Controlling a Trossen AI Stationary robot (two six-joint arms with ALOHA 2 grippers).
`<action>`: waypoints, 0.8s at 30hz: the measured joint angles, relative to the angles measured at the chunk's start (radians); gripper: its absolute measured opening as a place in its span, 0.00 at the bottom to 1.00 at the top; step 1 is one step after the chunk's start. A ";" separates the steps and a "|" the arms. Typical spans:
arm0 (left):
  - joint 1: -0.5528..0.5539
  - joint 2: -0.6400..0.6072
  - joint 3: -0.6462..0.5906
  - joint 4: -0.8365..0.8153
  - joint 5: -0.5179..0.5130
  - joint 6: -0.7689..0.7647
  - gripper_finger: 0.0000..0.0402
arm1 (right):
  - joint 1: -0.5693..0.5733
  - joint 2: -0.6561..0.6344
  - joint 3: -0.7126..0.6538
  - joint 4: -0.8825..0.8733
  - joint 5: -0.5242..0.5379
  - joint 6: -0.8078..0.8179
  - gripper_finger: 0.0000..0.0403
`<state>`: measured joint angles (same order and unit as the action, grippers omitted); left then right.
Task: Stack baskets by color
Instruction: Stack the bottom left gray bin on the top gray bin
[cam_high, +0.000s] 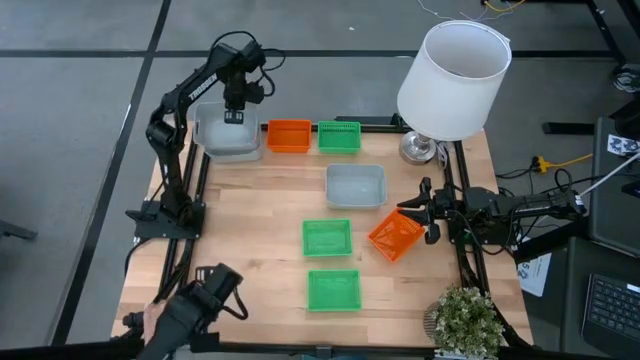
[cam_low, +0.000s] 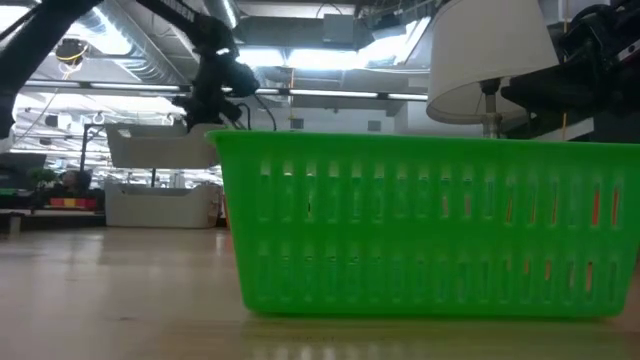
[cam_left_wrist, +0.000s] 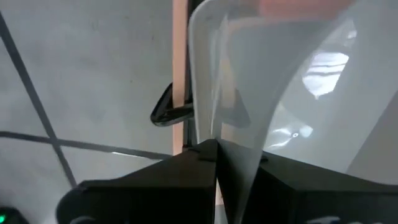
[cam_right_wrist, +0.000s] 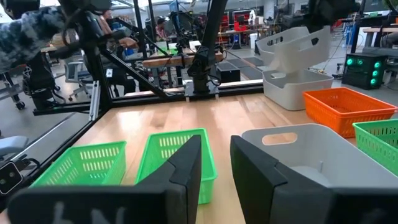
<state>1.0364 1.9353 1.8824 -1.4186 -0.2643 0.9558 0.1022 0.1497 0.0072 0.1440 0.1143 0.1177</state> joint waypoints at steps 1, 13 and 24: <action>0.008 0.010 0.000 0.007 0.001 -0.002 0.00 | 0.000 0.000 0.000 0.000 0.000 -0.002 0.22; 0.028 0.117 0.000 0.035 0.004 -0.001 0.00 | 0.000 0.000 0.000 0.000 0.000 -0.003 0.22; 0.041 0.206 0.000 0.049 -0.004 -0.026 0.00 | 0.000 0.000 0.000 -0.019 -0.001 -0.007 0.22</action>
<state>1.0771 2.1416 1.8824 -1.3694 -0.2687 0.9294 0.1024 0.1493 0.0074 0.1246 0.1135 0.1104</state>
